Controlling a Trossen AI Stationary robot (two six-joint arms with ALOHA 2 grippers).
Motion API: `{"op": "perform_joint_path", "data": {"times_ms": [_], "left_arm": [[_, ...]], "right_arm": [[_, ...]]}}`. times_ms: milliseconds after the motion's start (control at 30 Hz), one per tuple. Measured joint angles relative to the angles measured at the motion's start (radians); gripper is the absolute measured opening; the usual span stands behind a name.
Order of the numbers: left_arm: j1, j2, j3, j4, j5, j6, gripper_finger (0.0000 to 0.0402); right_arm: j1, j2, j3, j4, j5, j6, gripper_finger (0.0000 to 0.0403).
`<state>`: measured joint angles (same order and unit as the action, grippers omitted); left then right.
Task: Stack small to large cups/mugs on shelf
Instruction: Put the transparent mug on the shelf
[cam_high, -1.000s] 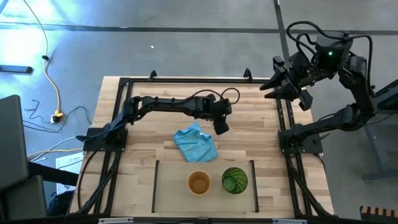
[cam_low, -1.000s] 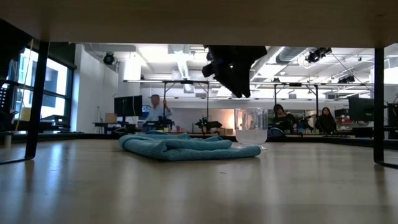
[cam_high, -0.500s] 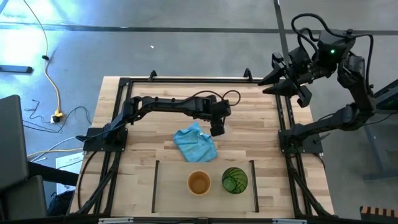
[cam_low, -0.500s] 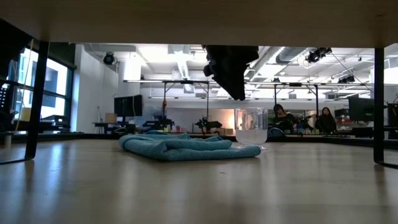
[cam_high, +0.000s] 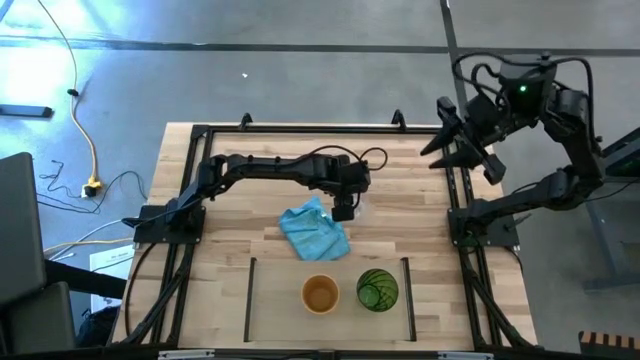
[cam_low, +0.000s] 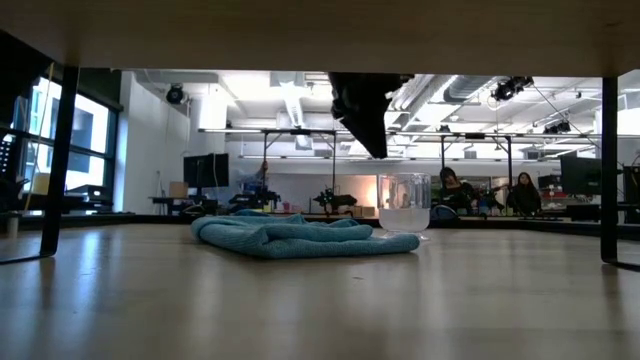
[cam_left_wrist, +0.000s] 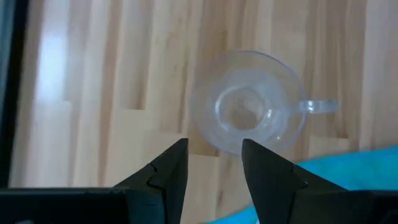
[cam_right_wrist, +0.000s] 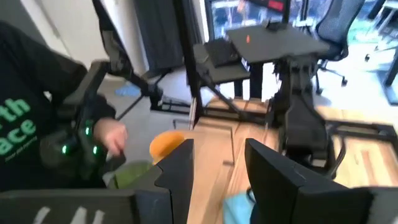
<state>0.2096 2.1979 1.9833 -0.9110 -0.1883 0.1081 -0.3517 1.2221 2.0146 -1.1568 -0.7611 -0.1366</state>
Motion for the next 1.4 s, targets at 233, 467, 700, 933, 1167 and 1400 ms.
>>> {"op": "perform_joint_path", "data": {"times_ms": [233, 467, 700, 933, 1167, 1400], "left_arm": [[0.003, -0.001, 0.093, -0.011, 0.011, -0.008, 0.0138], [0.015, 0.003, 0.107, -0.007, 0.039, -0.062, 0.0138], [0.027, 0.047, 0.107, 0.011, 0.026, -0.097, 0.0138], [0.032, 0.074, 0.106, 0.001, 0.034, -0.12, 0.0138], [0.048, 0.074, 0.106, 0.019, 0.025, -0.121, 0.0138], [0.053, 0.085, 0.106, -0.008, 0.08, -0.133, 0.0138]], "right_arm": [[0.053, 0.0, 0.0, -0.085, 0.008, -0.052, 0.0135], [0.092, 0.0, 0.0, -0.118, 0.009, -0.056, 0.0135], [0.129, 0.0, 0.0, -0.129, 0.01, -0.088, 0.0135], [0.132, 0.0, -0.001, -0.137, 0.011, -0.089, 0.0135], [0.132, -0.001, -0.001, -0.14, 0.011, -0.076, 0.0135], [0.132, -0.001, -0.001, -0.141, 0.011, -0.081, 0.0135]]}}
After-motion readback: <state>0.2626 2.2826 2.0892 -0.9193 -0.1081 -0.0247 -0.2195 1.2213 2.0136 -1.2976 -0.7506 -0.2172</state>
